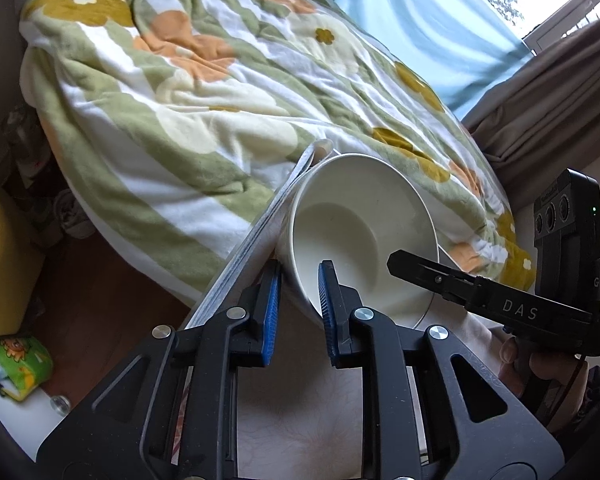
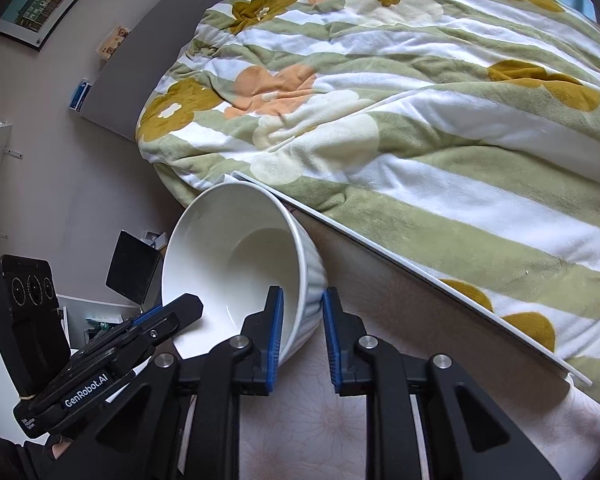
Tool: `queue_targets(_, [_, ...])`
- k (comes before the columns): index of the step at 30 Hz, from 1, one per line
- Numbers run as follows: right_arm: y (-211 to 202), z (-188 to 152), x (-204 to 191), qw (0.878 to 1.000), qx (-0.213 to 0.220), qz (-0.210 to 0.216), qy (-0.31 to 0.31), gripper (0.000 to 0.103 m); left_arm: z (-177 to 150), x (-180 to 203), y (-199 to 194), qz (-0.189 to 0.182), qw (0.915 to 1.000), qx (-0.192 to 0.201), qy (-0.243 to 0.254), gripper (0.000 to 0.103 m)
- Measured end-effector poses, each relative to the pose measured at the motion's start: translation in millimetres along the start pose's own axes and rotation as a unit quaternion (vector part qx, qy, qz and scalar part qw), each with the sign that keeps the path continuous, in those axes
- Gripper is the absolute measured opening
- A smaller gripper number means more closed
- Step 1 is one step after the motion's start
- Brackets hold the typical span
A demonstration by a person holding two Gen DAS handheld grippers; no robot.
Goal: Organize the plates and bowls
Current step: 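Carry the white bowl, lower it into the cream bowl, open both grippers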
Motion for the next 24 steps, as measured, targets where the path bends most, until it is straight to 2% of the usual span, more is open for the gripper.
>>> queue_targets(6, [-33.5,-11.3,-10.0,0.999,0.034,-0.004,0.003,0.018,-10.9,25.7,-34.6,-0.004,0.9993,0.017,0.033,0.017])
queue_targets(12, [-100.5,-41.5,-22.8,0.996,0.087,-0.014,0.013,0.018,-46.3,73.5,-89.2,-0.020,0.9962,0.037,0.077,0.017])
queue_targets(16, [-152.7,-75.5,-29.2,0.993,0.116,-0.031,0.016,0.018,-85.3,107.6,-124.3,-0.034,0.9935,0.050,0.096,0.017])
queue_targets(24, [-247.8,-159.3,-21.0,0.983,0.162,-0.070,0.039,0.018,-186.2,174.3,-165.5,-0.070,0.9861,0.042,0.144,0.017])
Point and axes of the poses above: each gripper's, at about its wrist camera, not at the fingertips, and y roughly the way its jaws point, x to its right, z to its top, the point moved 10 cm from there along y, roughly the way its jaws point, and after that the axes turned 10 degrees about -y, right-handed, at the moved point
